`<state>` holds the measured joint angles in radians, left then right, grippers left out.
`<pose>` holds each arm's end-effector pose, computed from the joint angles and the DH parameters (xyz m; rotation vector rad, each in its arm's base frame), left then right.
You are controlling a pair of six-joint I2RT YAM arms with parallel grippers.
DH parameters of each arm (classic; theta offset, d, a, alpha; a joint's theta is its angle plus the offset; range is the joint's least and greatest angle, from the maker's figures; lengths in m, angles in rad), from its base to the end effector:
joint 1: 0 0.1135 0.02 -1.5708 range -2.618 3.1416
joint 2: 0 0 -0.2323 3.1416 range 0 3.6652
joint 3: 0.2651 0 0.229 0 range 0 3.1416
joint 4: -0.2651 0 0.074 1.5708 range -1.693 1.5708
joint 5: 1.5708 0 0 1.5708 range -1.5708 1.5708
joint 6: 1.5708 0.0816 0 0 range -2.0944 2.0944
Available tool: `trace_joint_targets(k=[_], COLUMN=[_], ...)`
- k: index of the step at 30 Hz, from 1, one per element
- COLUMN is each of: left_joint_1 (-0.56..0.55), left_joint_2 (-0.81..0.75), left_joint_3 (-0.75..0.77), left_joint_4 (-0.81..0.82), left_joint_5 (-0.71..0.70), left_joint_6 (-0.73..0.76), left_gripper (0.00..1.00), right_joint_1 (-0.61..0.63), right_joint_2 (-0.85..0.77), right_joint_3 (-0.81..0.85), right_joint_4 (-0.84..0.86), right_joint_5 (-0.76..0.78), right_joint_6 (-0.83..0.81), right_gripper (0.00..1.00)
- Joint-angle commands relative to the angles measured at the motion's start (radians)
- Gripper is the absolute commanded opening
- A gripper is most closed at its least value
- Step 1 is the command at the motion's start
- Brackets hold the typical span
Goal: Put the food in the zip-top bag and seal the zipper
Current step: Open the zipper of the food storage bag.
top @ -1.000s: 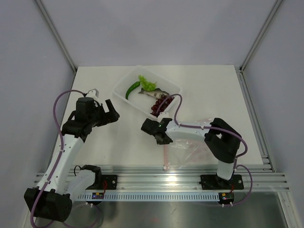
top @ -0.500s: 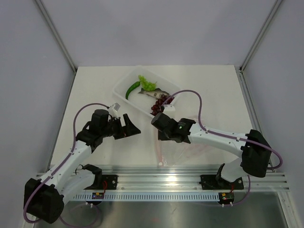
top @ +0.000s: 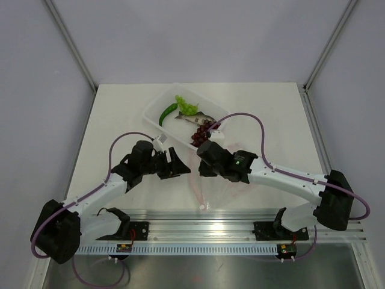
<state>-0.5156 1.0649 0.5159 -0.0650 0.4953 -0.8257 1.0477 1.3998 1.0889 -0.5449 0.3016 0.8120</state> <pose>0.1953 -0.1552 0.1686 -0.0594 2.4071 -1.2423 0.1753 0.2554 0.2172 -0.1490 2.4340 0.5077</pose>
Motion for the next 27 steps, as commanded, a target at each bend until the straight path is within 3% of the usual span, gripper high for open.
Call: trace_joint_targets(k=[1,5,12,17,18,20,27], left_joint_1=[-0.037,-0.078,-0.181,-0.201,-0.201,-0.201,-0.199], left_joint_2=[0.027,0.089,0.297,0.352,0.359,0.383,0.449], left_joint_3=[0.016,0.03,0.131,0.212,0.229,0.281,0.502], left_joint_4=[0.093,0.126,0.237,0.234,0.206,0.176,-0.06], left_joint_5=[-0.03,-0.054,-0.063,-0.083,-0.092,-0.092,-0.104], left_joint_6=[-0.021,-0.041,-0.099,-0.084,-0.078,-0.052,0.095], left_gripper=[0.74,0.72,0.56,0.26,0.12,0.0,0.0], right_joint_1=[0.012,0.011,-0.024,-0.06,-0.07,-0.09,-0.239], right_joint_2=[-0.054,-0.084,-0.108,-0.153,-0.16,-0.186,-0.237], right_joint_3=[0.019,0.006,0.037,0.037,0.032,0.029,0.123], right_joint_4=[0.002,-0.001,-0.101,-0.182,-0.197,-0.227,-0.388], right_joint_5=[0.03,0.042,0.119,0.131,0.139,0.151,0.263], right_joint_6=[0.03,0.056,0.075,0.058,0.055,0.03,-0.1], right_gripper=[0.0,0.0,0.0,0.0,0.0,0.0,0.0])
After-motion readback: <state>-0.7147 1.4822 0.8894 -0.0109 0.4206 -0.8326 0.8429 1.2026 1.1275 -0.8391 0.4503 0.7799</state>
